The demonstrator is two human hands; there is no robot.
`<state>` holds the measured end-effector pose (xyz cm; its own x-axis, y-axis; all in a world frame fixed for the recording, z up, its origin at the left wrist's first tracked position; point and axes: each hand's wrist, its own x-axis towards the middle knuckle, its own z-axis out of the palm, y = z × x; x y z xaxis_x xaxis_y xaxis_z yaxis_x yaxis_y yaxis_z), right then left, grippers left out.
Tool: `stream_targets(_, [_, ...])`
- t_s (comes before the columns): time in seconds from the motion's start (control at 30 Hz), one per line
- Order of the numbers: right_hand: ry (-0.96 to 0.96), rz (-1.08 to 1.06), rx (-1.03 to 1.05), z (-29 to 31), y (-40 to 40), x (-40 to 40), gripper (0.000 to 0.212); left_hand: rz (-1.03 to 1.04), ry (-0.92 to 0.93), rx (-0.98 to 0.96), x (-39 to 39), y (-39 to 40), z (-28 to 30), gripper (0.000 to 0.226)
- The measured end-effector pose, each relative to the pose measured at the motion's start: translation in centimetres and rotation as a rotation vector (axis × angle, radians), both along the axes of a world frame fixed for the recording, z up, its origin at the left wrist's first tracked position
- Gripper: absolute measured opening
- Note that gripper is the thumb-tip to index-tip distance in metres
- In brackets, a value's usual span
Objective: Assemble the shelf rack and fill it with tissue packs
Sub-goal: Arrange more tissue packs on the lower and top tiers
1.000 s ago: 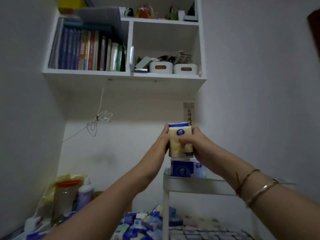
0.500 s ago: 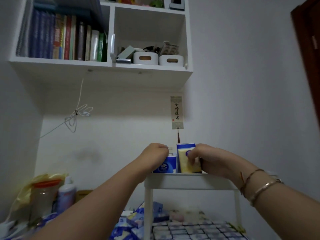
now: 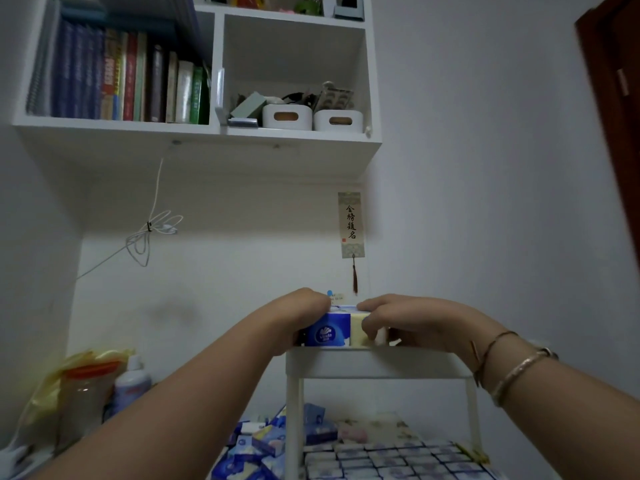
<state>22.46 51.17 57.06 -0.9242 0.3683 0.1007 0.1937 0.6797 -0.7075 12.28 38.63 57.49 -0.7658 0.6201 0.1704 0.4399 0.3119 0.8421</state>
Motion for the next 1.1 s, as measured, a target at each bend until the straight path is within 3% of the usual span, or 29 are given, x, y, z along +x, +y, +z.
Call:
stream_targets(0.23, [-0.012,-0.007,0.128,0.2,-0.6,0.1,0.043,-0.027,-0.083,0.054,0.3,-0.5,0.1,0.019])
stream_targets(0.33, [0.201,-0.017,0.105,0.3,-1.2,0.5,0.061,-0.026,-0.156,0.217,0.1,-0.7,-0.1,0.021])
stream_targets(0.47, [0.486,0.025,0.239,0.5,-4.2,1.1,0.053,0.037,-0.133,0.385,-1.4,-1.9,-0.4,0.039])
stream_targets(0.6, [0.594,0.123,0.32,0.3,-9.2,0.3,0.049,0.113,-0.107,0.465,-3.9,-4.7,-1.1,0.036])
stream_targets(0.87, [0.523,0.203,0.339,-3.8,-17.0,-5.9,0.043,0.27,-0.23,0.494,-9.3,-12.5,-7.4,0.034])
stream_targets(1.1, [0.272,0.14,0.235,-11.7,-18.1,-14.9,0.031,0.375,-0.283,0.446,-15.5,-16.9,-17.0,0.036])
